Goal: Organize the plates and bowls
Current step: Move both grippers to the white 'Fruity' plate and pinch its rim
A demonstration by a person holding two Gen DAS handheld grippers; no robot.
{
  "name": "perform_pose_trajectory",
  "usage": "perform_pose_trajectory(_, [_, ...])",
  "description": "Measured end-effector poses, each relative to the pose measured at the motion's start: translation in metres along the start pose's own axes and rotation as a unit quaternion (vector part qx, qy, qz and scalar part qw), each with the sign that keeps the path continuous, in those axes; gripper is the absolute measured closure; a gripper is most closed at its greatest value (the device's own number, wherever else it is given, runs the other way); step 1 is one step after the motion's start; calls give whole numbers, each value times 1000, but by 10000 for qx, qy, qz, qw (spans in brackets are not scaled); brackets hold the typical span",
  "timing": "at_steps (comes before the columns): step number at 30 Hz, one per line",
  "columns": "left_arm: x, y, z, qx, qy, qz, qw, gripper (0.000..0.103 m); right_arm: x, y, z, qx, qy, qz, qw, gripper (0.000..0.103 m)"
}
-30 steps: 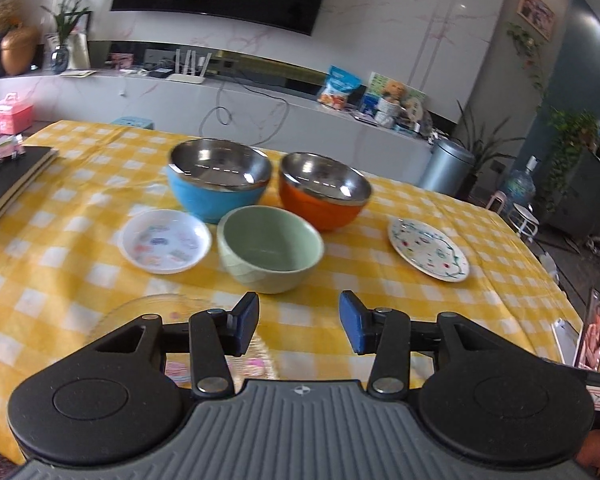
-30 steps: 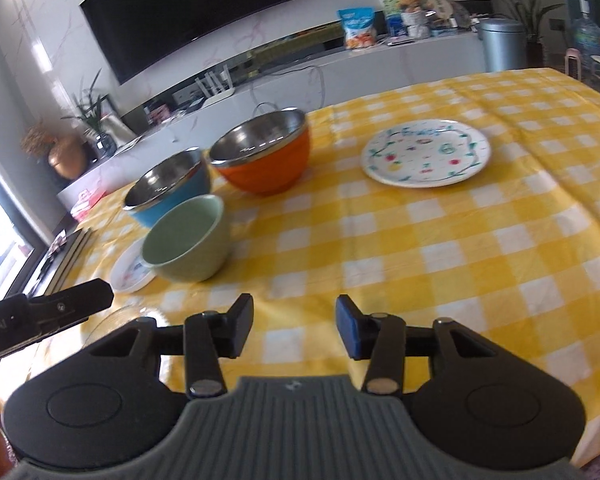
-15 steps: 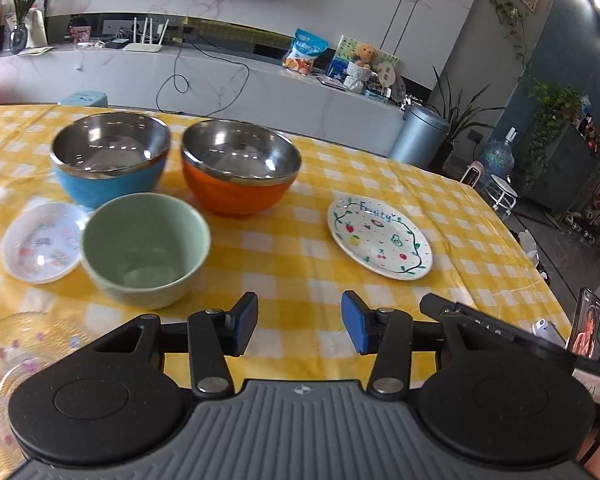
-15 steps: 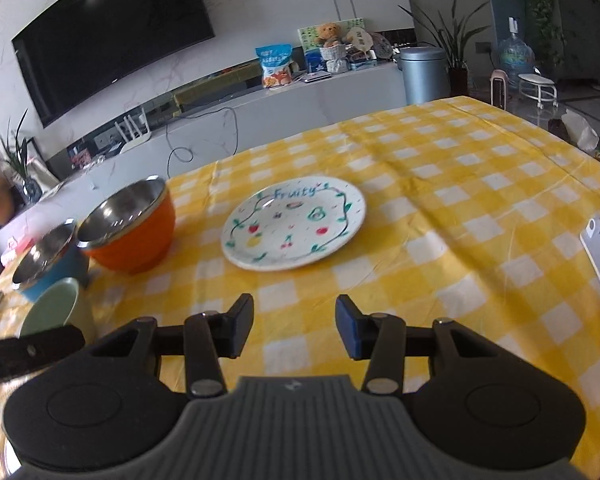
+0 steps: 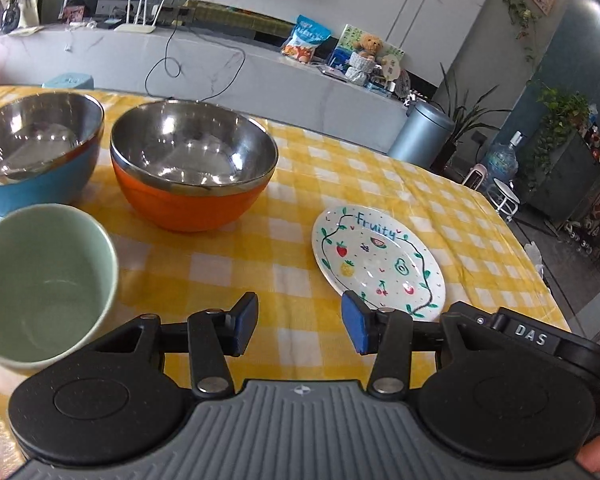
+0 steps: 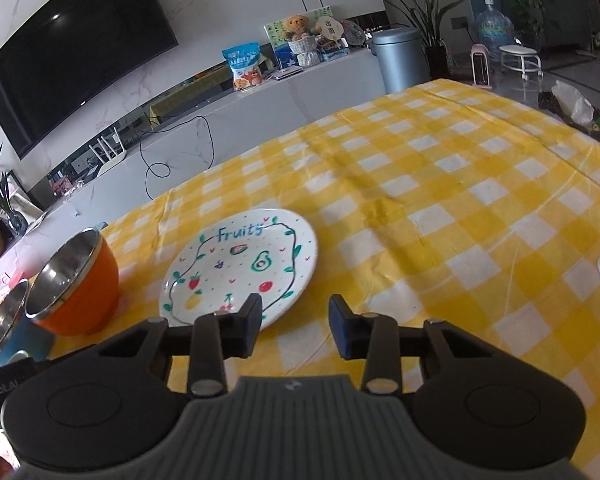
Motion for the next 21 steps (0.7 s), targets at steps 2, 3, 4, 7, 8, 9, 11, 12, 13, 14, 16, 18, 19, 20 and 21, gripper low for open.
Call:
perform_pose_trajectory(2, [1, -9, 4, 12, 96, -54, 9999, 49, -2, -6, 3, 18, -70, 73, 9999, 66])
perform_pose_trajectory(3, [1, -12, 5, 17, 126, -90, 9999, 49, -2, -10, 4, 35, -109, 102, 9999, 66])
perform_pose_trajectory(4, [0, -16, 7, 15, 141, -128, 9998, 49, -2, -13, 6, 43, -131, 126, 9998, 67])
perform_pose_trajectory(7, [-5, -28, 13, -4, 92, -232, 9997, 49, -1, -24, 13, 29, -143, 157, 9998, 70])
perform_pose_trajectory(8, [-6, -33, 15, 4, 68, -226, 9997, 49, -1, -28, 16, 39, -156, 147, 9998, 72])
perform_pose_trajectory(9, [-7, -37, 16, 18, 57, -217, 9997, 49, -2, -31, 17, 53, -187, 146, 9997, 73])
perform_pose_trajectory(11, [-5, -43, 20, 51, 76, -215, 9997, 49, -6, -36, 19, 101, -276, 156, 9994, 76])
perform_pose_trajectory(12, [-4, -46, 22, 53, 80, -224, 9997, 49, -8, -38, 19, 115, -316, 171, 9993, 77])
perform_pose_trajectory(13, [-4, -48, 23, 51, 79, -225, 9997, 49, -10, -40, 20, 131, -350, 186, 9991, 78])
perform_pose_trajectory(14, [-4, -50, 23, 48, 77, -211, 9997, 49, -11, -41, 21, 141, -387, 205, 9989, 79])
perform_pose_trajectory(16, [-3, -53, 25, 49, 89, -205, 9997, 50, -14, -44, 22, 154, -451, 255, 9985, 82])
perform_pose_trajectory(18, [-3, -56, 25, 70, 83, -215, 9997, 57, -15, -47, 23, 185, -507, 316, 9980, 83])
perform_pose_trajectory(19, [-3, -57, 24, 92, 83, -193, 9997, 62, -15, -49, 22, 204, -528, 333, 9978, 84])
perform_pose_trajectory(20, [-2, -58, 24, 113, 88, -197, 9997, 65, -15, -51, 22, 228, -541, 331, 9977, 86])
perform_pose_trajectory(21, [-2, -59, 23, 136, 97, -207, 9996, 70, -15, -52, 22, 237, -546, 316, 9977, 87])
Point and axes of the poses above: each gripper's, at about its wrist camera, not at the fingertips, and y roughly against the way its jaws point, x to its left, z to its top, the point moved 1 cm from there along -y, roughly the way its jaws point, and after that the axes turned 4 degrees about -z, right-handed, at the moved point
